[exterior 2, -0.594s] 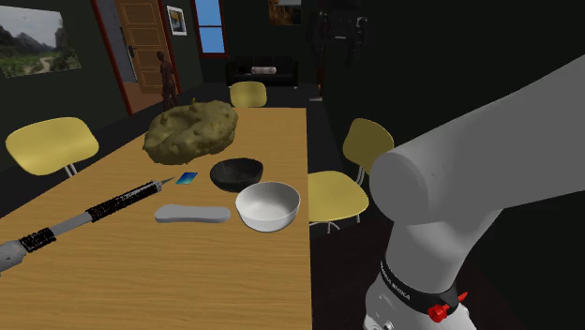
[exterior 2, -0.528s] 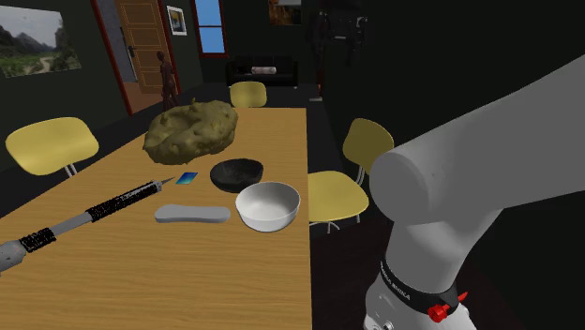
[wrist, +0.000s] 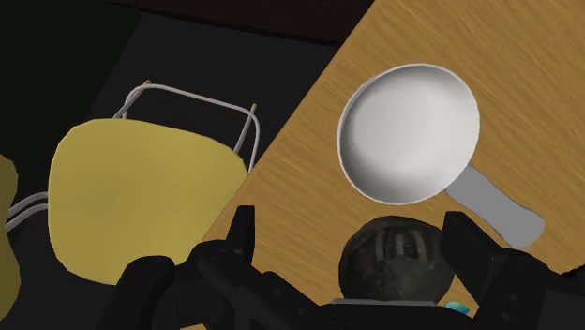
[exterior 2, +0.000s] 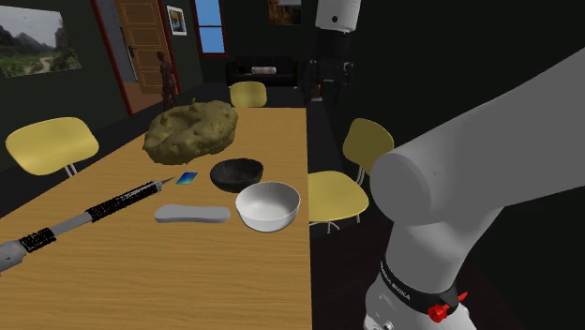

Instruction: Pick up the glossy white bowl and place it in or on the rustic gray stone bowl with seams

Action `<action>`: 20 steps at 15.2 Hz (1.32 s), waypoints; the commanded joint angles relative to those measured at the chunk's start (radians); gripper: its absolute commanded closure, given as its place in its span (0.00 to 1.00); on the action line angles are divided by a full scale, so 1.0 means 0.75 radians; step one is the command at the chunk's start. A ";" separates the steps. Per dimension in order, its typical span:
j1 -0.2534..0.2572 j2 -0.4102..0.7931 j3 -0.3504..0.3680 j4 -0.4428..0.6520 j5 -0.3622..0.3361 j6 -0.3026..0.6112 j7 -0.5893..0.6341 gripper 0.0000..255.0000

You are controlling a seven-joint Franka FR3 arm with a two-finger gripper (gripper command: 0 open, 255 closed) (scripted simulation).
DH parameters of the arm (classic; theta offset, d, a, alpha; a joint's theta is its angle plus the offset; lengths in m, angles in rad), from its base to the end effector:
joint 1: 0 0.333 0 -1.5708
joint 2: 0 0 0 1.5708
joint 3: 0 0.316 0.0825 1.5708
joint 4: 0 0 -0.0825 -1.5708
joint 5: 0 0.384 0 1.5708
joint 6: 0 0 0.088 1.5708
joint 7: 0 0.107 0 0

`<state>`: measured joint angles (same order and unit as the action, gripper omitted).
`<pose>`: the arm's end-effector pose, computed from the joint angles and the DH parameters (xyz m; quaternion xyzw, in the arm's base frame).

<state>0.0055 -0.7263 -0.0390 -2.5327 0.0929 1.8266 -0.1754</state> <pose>0.3347 -0.0050 0.5098 -0.9962 -0.0643 -0.0155 0.0567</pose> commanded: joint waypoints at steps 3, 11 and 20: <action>0.022 0.053 -0.010 -0.144 0.045 0.191 -0.033 0.00; 0.111 0.316 -0.035 -0.325 0.188 0.614 -0.137 0.00; 0.291 0.729 -0.084 -0.359 0.513 1.029 -0.382 0.00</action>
<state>0.2127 -0.2045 -0.1019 -2.8063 0.4546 2.5779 -0.4480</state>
